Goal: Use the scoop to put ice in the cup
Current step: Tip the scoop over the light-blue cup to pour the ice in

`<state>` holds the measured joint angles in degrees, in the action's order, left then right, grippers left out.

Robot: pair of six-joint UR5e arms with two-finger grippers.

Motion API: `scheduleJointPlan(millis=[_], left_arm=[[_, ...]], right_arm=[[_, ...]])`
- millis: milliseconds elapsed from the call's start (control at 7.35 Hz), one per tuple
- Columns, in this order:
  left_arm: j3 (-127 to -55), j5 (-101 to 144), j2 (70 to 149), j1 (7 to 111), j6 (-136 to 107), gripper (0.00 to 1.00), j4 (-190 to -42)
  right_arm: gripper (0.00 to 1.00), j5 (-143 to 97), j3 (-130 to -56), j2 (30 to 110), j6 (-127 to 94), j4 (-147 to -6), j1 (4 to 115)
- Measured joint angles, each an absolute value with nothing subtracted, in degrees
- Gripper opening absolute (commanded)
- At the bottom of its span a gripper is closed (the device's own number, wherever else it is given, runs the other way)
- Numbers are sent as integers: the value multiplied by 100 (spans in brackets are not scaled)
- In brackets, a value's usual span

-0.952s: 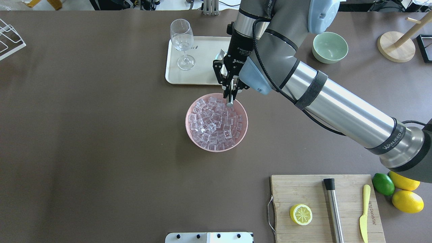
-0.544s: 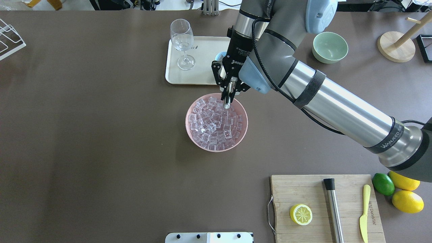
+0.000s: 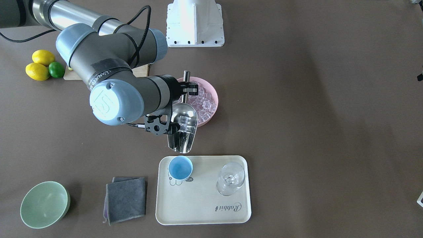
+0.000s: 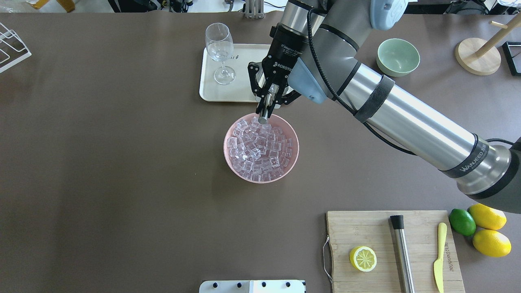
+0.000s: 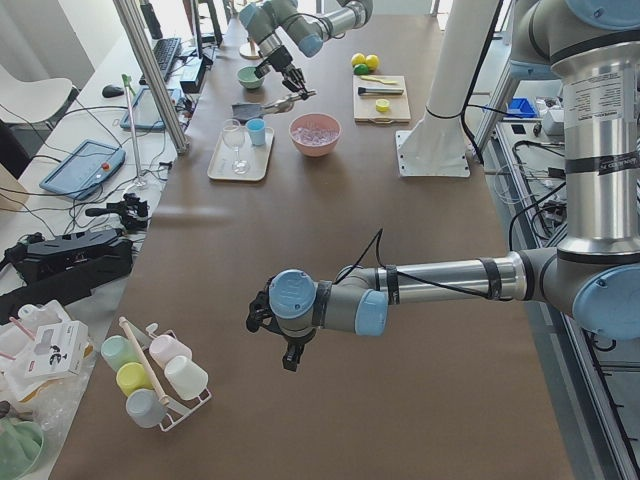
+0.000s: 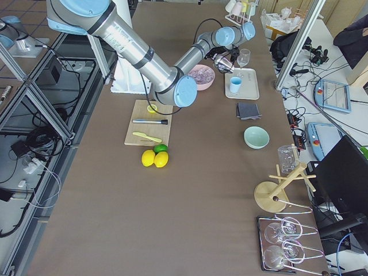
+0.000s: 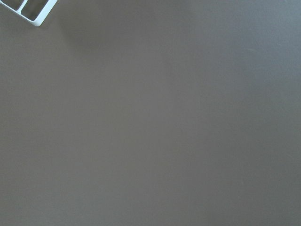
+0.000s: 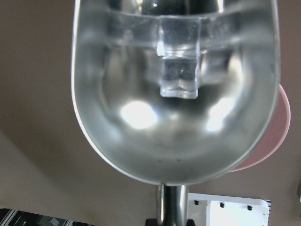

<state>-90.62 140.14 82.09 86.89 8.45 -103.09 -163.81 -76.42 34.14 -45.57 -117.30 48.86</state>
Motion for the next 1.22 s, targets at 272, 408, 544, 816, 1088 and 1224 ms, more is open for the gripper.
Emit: scheduleJointPlan(millis=[272, 408, 544, 816, 1088, 1224], left_arm=[[-9032, 13985, 8242, 8690, 830, 98, -10303], [-9028, 13982, 8254, 8690, 828, 98, -10302], [-9021, 13979, 8258, 8686, 827, 98, -10301], [-9009, 13974, 8261, 8678, 826, 98, -10301], [-8995, 13968, 8262, 8670, 819, 98, -10296], [-8993, 13966, 8262, 8668, 813, 98, -10293]], right_arm=[[0, -16778, -7618, 3411, -4553, -11722, 5035], [0, -16925, -7608, 3414, -4548, -11716, 5085], [0, -17043, -7583, 3422, -4540, -11698, 5119], [0, -17212, -7556, 3440, -4508, -11669, 5137], [0, -17244, -7589, 3500, -4505, -11609, 5129], [0, -17244, -7614, 3527, -4507, -11599, 5122]])
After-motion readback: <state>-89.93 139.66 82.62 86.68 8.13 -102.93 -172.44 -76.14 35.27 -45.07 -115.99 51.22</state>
